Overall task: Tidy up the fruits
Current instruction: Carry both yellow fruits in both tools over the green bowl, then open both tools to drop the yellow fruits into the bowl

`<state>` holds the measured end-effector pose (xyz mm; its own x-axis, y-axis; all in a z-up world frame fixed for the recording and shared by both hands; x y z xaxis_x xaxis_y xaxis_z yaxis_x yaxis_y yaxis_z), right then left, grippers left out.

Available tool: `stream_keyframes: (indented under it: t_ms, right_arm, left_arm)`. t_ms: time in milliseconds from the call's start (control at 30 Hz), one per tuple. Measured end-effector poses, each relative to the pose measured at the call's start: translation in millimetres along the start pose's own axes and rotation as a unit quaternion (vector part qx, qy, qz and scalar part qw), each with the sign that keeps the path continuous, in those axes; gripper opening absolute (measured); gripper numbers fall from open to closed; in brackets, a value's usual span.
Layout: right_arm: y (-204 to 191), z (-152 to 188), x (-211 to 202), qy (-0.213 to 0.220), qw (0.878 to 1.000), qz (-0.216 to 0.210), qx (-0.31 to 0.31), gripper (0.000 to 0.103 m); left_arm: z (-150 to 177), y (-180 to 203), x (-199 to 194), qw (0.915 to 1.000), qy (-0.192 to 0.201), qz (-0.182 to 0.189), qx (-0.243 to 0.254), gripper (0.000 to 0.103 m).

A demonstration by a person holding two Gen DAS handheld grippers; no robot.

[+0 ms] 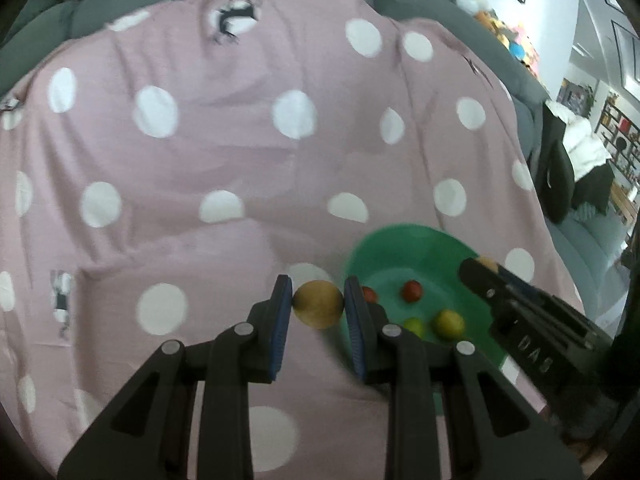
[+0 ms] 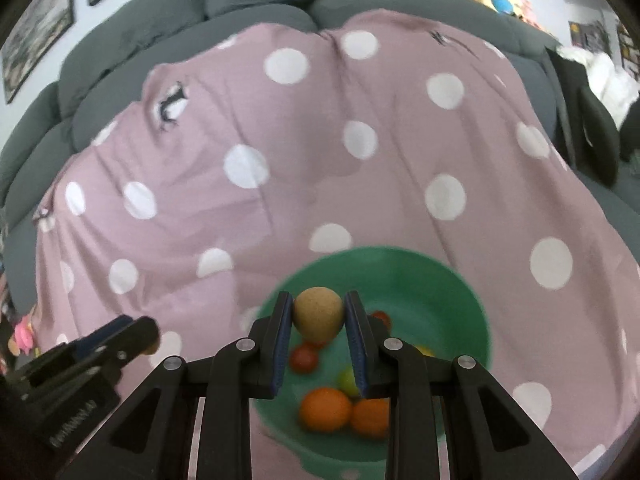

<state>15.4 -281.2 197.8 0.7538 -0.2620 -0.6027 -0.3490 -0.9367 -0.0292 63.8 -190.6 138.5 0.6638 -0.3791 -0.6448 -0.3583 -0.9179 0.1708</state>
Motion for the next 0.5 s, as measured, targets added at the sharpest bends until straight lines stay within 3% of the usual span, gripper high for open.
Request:
stream_keyframes:
  t_ms: [333,400,467,500]
  right_arm:
    - [47,13,9,-0.033,0.998,0.033,0.05,0.028]
    - [52,15,10,-0.04,0.997,0.034,0.052,0.028]
    - [54,15,8,-0.039,0.997,0.037,0.058,0.036]
    - [56,15,7,-0.038,0.997,0.038,0.06,0.04]
  left_arm:
    - [11,39,42,0.9988,-0.038,0.012,0.027,0.026]
    - [10,44,43,0.9988,-0.034,0.004,0.034,0.035]
    - [9,46,40,0.9991,-0.025,-0.001,0.035,0.064]
    - [8,45,36,0.9994,-0.016,-0.008,0.031,0.068]
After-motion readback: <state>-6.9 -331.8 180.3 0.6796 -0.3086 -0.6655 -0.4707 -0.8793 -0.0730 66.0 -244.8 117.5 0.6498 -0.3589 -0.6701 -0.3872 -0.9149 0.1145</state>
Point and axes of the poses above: each gripper's, at about its wrist camera, not at the fingertips, and x roughly the way its jaws point, y to its right, z to its underside, the point moved 2 cm from there along x, roughly the way its jaws point, and after that the axes turned 1 degree about y, right-handed, at the moved point
